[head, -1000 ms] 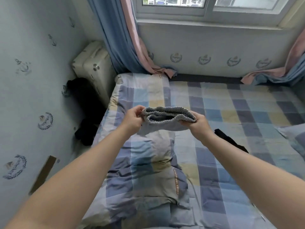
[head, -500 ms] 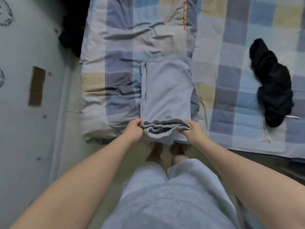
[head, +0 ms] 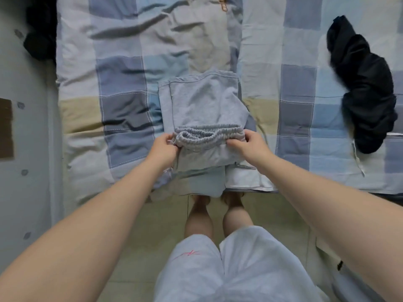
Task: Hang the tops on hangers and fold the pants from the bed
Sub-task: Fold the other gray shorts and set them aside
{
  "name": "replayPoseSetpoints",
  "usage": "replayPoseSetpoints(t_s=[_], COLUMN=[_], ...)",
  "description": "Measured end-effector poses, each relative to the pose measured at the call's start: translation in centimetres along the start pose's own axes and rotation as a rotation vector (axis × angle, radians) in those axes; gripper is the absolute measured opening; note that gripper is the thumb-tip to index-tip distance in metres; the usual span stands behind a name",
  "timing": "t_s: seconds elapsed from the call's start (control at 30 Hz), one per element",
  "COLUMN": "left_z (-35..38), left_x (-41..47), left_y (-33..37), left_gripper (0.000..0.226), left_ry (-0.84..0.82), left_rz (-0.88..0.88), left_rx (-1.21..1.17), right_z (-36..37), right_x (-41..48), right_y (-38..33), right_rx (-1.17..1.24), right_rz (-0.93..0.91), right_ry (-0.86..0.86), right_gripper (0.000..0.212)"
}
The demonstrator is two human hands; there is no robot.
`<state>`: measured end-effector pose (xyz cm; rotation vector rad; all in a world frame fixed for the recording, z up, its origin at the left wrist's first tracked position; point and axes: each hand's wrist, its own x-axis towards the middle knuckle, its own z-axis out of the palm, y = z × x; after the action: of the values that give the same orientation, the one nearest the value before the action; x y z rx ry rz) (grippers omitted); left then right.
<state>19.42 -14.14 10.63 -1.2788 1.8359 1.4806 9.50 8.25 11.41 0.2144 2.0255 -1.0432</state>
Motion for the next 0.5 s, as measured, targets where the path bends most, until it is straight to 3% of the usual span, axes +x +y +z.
replayPoseSetpoints(t_s=[0.2, 0.4, 0.5], left_z=[0.2, 1.6, 2.2], left_x=[8.9, 16.3, 17.9], left_y=[5.2, 6.4, 5.4], left_gripper=[0.009, 0.036, 0.045], left_ry=[0.141, 0.33, 0.374], left_rz=[0.129, 0.201, 0.22], left_rx=[0.0, -0.055, 0.002], right_z=[-0.7, 0.7, 1.1], right_x=[10.7, 19.2, 21.0], right_y=[-3.8, -5.4, -4.0], right_rx=[0.085, -0.011, -0.01], right_rz=[-0.047, -0.122, -0.15], right_ry=[0.094, 0.167, 0.102], right_gripper=[0.023, 0.038, 0.067])
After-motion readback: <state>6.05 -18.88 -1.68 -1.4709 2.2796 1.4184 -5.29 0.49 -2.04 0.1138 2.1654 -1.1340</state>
